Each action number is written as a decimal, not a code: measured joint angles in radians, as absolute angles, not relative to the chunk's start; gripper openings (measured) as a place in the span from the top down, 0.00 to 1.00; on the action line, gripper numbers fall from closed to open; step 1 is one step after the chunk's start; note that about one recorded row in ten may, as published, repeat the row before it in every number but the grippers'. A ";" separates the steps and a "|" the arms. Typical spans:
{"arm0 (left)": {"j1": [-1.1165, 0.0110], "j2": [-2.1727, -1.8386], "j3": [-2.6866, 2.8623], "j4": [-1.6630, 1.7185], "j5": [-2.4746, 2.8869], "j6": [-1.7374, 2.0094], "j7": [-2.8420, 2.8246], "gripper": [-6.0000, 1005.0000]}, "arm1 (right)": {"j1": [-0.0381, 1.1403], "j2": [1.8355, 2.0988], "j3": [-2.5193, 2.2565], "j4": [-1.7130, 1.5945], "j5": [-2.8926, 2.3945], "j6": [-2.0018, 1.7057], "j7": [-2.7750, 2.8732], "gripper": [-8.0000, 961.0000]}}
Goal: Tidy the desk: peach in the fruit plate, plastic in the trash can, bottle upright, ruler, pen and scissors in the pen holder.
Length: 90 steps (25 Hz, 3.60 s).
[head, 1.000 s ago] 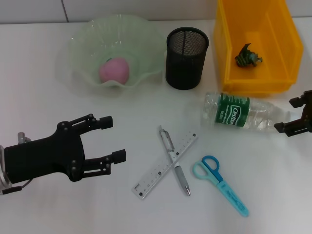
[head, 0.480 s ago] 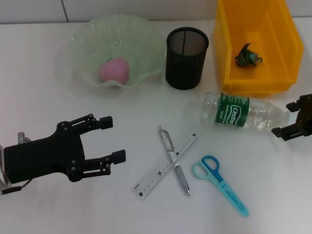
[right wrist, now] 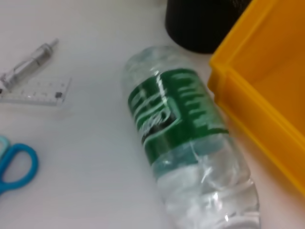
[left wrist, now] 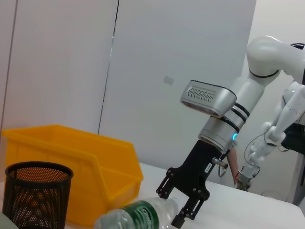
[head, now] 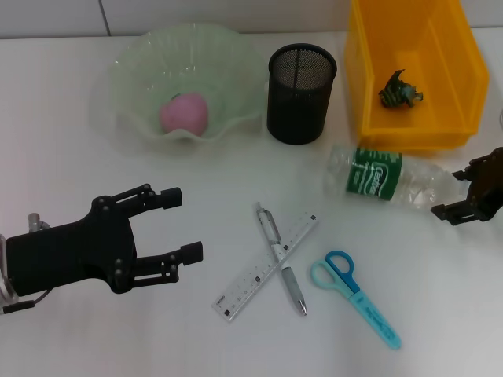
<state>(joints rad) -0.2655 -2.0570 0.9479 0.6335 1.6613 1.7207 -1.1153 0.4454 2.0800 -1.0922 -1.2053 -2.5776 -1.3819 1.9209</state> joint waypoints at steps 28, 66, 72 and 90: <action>-0.259 -2.059 0.942 0.634 1.661 1.727 -1.115 0.16 | 0.417 2.081 -1.105 -1.442 -2.471 -1.546 1.904 0.53; -0.255 -2.049 0.923 0.636 1.654 1.738 -1.126 0.16 | 0.578 2.083 -1.161 -1.480 -2.356 -1.591 2.003 0.53; -0.252 -2.048 0.923 0.634 1.656 1.738 -1.126 0.16 | 0.605 2.084 -1.196 -1.440 -2.354 -1.554 2.020 0.53; -0.235 -2.047 0.911 0.635 1.655 1.738 -1.124 0.16 | 0.687 2.085 -1.278 -1.412 -2.339 -1.481 2.110 0.53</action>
<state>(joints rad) -0.2352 -2.0473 0.9114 0.6352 1.6546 1.7382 -1.1242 0.6875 2.0849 -1.2776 -1.4124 -2.3394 -1.4813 2.1099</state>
